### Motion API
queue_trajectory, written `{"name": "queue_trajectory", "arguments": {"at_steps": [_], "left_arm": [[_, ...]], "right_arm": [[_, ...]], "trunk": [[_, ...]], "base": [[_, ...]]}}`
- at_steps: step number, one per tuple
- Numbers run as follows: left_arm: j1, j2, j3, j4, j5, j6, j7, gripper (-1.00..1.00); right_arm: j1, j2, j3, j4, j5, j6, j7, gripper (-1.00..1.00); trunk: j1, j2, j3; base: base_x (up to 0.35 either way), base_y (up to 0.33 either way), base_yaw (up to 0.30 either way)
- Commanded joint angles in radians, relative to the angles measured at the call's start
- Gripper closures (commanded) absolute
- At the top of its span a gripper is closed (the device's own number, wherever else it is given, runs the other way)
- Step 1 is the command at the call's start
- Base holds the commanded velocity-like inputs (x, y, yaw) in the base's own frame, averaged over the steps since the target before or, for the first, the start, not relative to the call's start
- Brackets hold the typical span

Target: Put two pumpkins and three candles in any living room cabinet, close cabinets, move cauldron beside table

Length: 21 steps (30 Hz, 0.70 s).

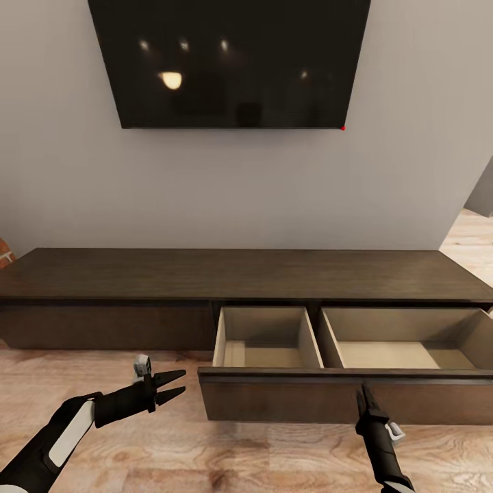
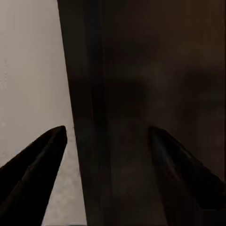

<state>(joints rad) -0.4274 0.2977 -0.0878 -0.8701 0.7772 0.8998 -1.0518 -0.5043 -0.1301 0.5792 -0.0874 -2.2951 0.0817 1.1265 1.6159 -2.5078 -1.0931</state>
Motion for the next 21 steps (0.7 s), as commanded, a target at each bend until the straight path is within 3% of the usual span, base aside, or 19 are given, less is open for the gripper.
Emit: {"name": "queue_trajectory", "arguments": {"at_steps": [1,11,21], "left_arm": [[-0.001,0.0,-0.003,0.0,0.005,0.005,-0.001,-1.0],[-0.001,0.001,-0.003,0.0,0.005,0.005,-0.001,-1.0],[-0.001,0.001,-0.003,0.0,0.005,0.005,-0.001,-1.0]], "right_arm": [[0.0,0.0,0.007,0.0,-0.01,0.009,0.003,-1.0],[0.0,0.0,0.007,0.0,-0.01,0.009,0.001,-1.0],[0.0,0.0,0.007,0.0,0.002,0.01,-0.009,-1.0]], "trunk": [[0.0,0.0,-0.001],[0.0,0.0,-0.001],[0.0,0.0,-0.001]], "base": [[0.0,0.0,0.0],[-0.022,0.0,0.0],[-0.24,0.0,0.0]]}}
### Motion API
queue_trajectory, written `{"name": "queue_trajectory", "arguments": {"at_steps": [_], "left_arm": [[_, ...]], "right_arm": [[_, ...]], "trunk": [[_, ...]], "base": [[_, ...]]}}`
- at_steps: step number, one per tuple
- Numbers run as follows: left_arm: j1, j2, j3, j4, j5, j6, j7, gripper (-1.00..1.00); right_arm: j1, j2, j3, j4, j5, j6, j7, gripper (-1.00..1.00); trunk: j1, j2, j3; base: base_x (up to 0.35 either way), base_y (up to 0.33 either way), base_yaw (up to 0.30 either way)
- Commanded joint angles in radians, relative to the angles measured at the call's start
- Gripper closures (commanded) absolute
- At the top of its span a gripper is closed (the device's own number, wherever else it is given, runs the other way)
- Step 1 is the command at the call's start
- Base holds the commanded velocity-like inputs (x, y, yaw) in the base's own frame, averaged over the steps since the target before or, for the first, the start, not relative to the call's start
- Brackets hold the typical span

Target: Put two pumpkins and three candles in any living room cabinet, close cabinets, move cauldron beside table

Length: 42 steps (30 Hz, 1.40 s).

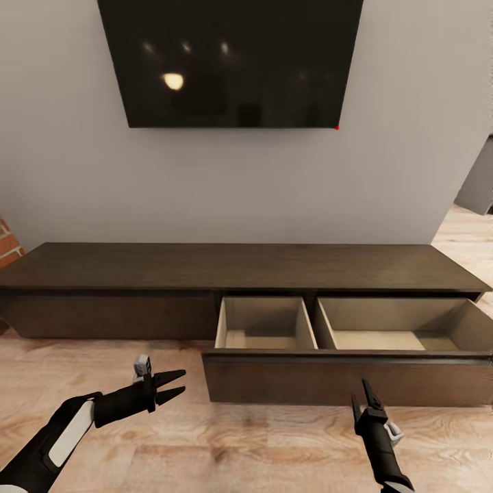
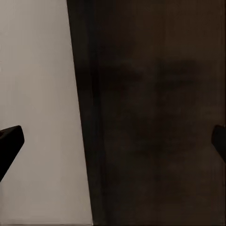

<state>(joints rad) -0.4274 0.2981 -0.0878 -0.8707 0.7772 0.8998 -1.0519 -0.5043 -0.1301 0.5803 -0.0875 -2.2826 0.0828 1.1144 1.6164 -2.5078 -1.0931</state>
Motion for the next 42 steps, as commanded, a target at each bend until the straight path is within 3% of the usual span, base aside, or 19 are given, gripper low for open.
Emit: {"name": "queue_trajectory", "arguments": {"at_steps": [1,11,14,19,21,24,28,29,32,34,38,39,40,42], "left_arm": [[-0.001,0.001,-0.003,0.0,0.005,0.005,-0.001,-1.0],[-0.001,0.012,-0.003,-0.001,0.01,0.006,-0.002,-1.0],[-0.001,0.014,-0.003,0.0,0.009,0.007,-0.02,-1.0],[-0.001,0.038,-0.004,0.001,0.007,0.009,-0.126,-1.0],[-0.001,0.052,-0.004,0.001,0.008,0.019,-0.142,-1.0],[0.0,0.07,-0.003,0.001,0.008,0.065,-0.151,-1.0],[0.001,0.097,-0.004,0.001,-0.003,0.086,-0.153,-1.0],[0.002,0.107,-0.006,0.001,-0.007,0.088,-0.152,-1.0],[0.003,0.128,-0.011,0.006,-0.016,0.089,-0.148,-1.0],[0.003,0.14,-0.01,0.011,-0.039,0.089,-0.145,-1.0],[0.005,0.161,-0.009,0.039,-0.086,0.08,-0.128,-1.0],[0.005,0.163,-0.008,0.07,-0.11,0.077,-0.109,-1.0],[0.005,0.162,-0.007,0.08,-0.116,0.075,-0.101,-1.0],[0.005,0.158,-0.005,0.106,-0.135,0.059,-0.049,-1.0]], "right_arm": [[0.0,0.0,0.007,-0.001,-0.009,0.011,0.002,-1.0],[0.0,-0.018,0.023,-0.004,0.006,0.181,-0.029,-1.0],[0.0,-0.024,0.047,-0.007,0.05,0.256,-0.031,-1.0],[0.0,-0.031,0.082,-0.007,0.151,0.385,-0.029,-1.0],[0.0,-0.04,0.09,-0.007,0.209,0.425,-0.029,-1.0],[0.0,-0.045,0.103,-0.005,0.33,0.451,-0.027,-1.0],[0.0,-0.045,0.109,-0.002,0.54,0.459,-0.036,-1.0],[0.0,-0.044,0.109,-0.002,0.622,0.459,-0.054,-1.0],[0.0,-0.043,0.109,-0.002,0.763,0.455,-0.096,-1.0],[0.0,-0.039,0.109,-0.002,0.82,0.446,-0.111,-1.0],[0.0,-0.036,0.111,-0.004,0.868,0.41,-0.116,-1.0],[0.0,-0.036,0.111,-0.006,0.903,0.396,-0.117,-1.0],[0.0,-0.036,0.111,-0.007,0.917,0.393,-0.116,-1.0],[0.0,-0.036,0.111,-0.014,0.99,0.384,-0.115,-1.0]], "trunk": [[-0.001,0.0,-0.001],[-0.001,0.0,-0.001],[-0.001,0.0,-0.001],[-0.001,0.0,-0.001],[-0.001,0.0,-0.001],[-0.002,0.0,0.011],[-0.004,0.001,0.026],[-0.004,0.001,0.03],[-0.006,0.002,0.042],[-0.007,0.003,0.049],[-0.008,0.004,0.065],[-0.009,0.004,0.069],[-0.009,0.004,0.073],[-0.01,0.005,0.08]], "base": [[-0.266,0.0,0.0],[-0.219,0.0,0.0],[-0.037,0.0,0.0],[-0.007,0.0,0.0],[-0.001,0.0,0.0],[0.0,0.0,0.0],[0.0,0.0,0.0],[0.0,0.0,0.0],[0.0,0.0,0.0],[0.0,0.0,0.0],[0.0,0.0,0.0],[0.0,0.0,0.0],[0.0,0.0,0.0],[0.0,0.0,0.0]]}}
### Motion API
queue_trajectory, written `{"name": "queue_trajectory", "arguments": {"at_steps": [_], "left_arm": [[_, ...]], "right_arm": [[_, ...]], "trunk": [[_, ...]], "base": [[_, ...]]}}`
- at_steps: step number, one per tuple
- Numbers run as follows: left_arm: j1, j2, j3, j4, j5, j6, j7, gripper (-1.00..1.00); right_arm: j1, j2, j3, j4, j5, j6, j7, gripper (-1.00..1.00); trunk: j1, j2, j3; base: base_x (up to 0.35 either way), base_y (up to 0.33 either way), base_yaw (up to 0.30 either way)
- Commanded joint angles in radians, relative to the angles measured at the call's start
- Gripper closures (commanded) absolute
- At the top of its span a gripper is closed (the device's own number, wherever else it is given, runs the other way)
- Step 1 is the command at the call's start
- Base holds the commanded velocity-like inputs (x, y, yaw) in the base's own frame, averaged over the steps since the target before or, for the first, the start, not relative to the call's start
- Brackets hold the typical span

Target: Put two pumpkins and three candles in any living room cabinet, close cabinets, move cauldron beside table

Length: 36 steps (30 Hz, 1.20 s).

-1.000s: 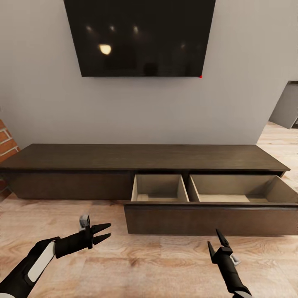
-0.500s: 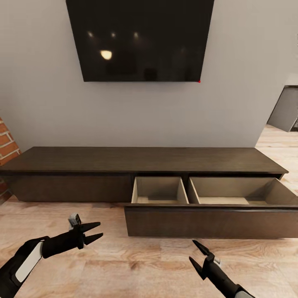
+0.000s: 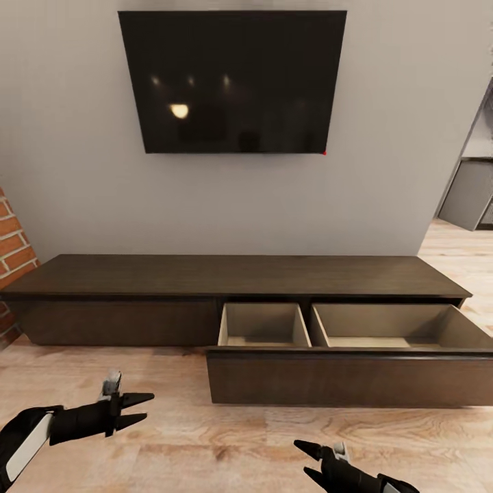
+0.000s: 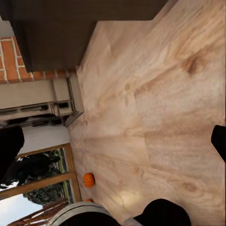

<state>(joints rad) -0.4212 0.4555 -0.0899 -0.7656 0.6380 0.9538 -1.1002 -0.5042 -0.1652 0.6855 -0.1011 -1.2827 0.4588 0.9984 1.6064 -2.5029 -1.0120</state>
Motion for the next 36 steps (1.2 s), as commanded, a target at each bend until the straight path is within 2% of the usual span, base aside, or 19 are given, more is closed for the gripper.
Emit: {"name": "queue_trajectory", "arguments": {"at_steps": [1,3,6,10,13,21,25,30,36], "left_arm": [[-0.001,0.0,-0.003,0.006,0.001,-0.002,0.026,-1.0],[-0.001,-0.001,-0.002,0.014,0.0,-0.015,0.075,-1.0],[-0.001,-0.002,-0.004,0.019,0.0,-0.021,0.102,-1.0],[-0.001,-0.007,-0.005,0.023,-0.001,-0.034,0.113,-1.0],[-0.001,-0.007,-0.005,0.041,-0.002,-0.05,0.114,-1.0],[-0.001,-0.012,-0.007,0.063,0.001,-0.119,0.111,-1.0],[-0.001,-0.02,-0.007,0.066,-0.001,-0.126,0.111,-1.0],[-0.001,-0.021,-0.007,0.082,-0.003,-0.129,0.111,-1.0],[-0.001,-0.021,-0.006,0.096,-0.004,-0.147,0.112,-1.0]], "right_arm": [[-0.001,0.0,0.006,-0.002,0.016,0.006,0.002,-1.0],[-0.001,0.0,0.005,-0.004,0.047,-0.007,0.003,-1.0],[-0.001,0.0,0.005,-0.005,0.063,-0.05,0.005,-1.0],[-0.001,0.0,0.005,-0.005,0.072,-0.164,0.011,-1.0],[-0.001,0.0,0.007,-0.005,0.073,-0.193,0.007,-1.0],[-0.001,0.001,0.045,-0.005,0.092,-0.215,0.002,-1.0],[-0.001,0.002,0.05,-0.005,0.099,-0.217,-0.001,-1.0],[-0.001,0.001,0.05,-0.005,0.128,-0.242,-0.001,-1.0],[-0.001,0.002,0.049,-0.004,0.132,-0.256,-0.002,-1.0]], "trunk": [[-0.001,0.0,0.003],[-0.002,0.0,0.011],[-0.003,0.001,0.022],[-0.005,0.002,0.038],[-0.006,0.003,0.049],[-0.034,0.053,0.075],[-0.049,0.081,0.088],[-0.068,0.116,0.103],[-0.091,0.158,0.122]], "base": [[0.0,0.0,0.0],[0.0,0.0,0.0],[0.0,0.0,0.0],[0.0,0.0,0.0],[0.0,0.0,0.0],[0.0,0.0,0.0],[0.0,0.0,0.0],[0.0,0.0,0.0],[0.0,0.0,0.0]]}}
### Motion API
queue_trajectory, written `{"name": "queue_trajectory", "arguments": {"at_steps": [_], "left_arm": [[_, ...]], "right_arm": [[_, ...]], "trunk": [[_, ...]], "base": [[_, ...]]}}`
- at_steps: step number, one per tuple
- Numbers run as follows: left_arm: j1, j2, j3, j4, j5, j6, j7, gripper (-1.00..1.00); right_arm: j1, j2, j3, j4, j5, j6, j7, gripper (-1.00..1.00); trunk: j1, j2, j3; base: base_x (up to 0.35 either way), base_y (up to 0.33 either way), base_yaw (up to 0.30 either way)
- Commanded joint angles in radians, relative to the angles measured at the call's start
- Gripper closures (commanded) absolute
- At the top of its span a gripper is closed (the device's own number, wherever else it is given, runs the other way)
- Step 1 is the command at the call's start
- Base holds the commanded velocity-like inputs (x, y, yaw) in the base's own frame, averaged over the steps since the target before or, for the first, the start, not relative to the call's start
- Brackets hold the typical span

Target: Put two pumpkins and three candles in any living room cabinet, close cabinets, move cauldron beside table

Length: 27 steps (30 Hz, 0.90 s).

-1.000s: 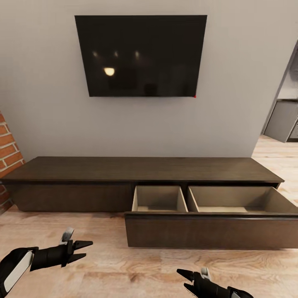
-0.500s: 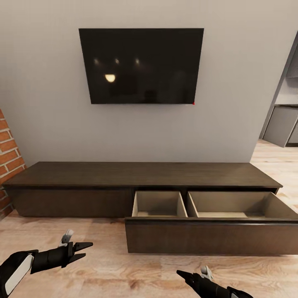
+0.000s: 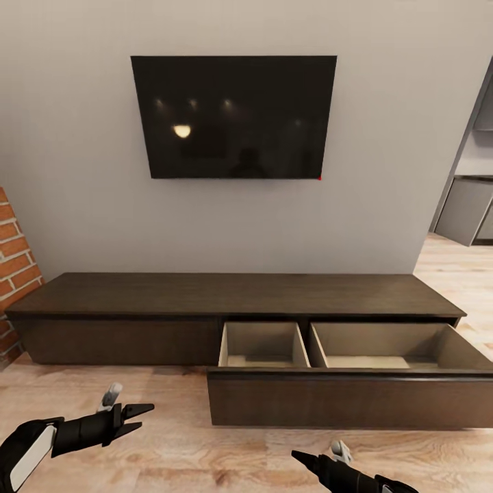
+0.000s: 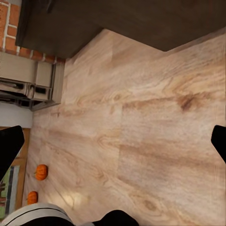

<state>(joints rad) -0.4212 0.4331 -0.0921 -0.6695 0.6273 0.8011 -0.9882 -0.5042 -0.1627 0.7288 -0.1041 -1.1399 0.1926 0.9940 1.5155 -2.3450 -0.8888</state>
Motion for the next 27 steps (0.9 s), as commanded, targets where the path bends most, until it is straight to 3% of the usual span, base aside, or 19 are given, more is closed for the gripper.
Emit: {"name": "queue_trajectory", "arguments": {"at_steps": [1,22,27], "left_arm": [[-0.001,0.001,-0.004,0.001,0.006,0.003,0.0,-1.0],[-0.001,0.001,-0.005,0.004,0.008,0.0,0.002,-1.0],[-0.001,0.001,-0.005,0.005,0.009,0.0,0.002,-1.0]], "right_arm": [[0.0,0.0,0.006,0.0,-0.01,0.009,0.002,-1.0],[0.0,0.0,0.007,-0.001,-0.008,-0.003,-0.001,-1.0],[0.0,0.0,0.007,-0.002,-0.006,-0.017,-0.031,-1.0]], "trunk": [[-0.004,0.007,0.002],[-0.085,0.154,0.068],[-0.104,0.189,0.084]], "base": [[0.0,0.0,0.0],[0.0,0.0,0.0],[0.0,0.0,0.0]]}}
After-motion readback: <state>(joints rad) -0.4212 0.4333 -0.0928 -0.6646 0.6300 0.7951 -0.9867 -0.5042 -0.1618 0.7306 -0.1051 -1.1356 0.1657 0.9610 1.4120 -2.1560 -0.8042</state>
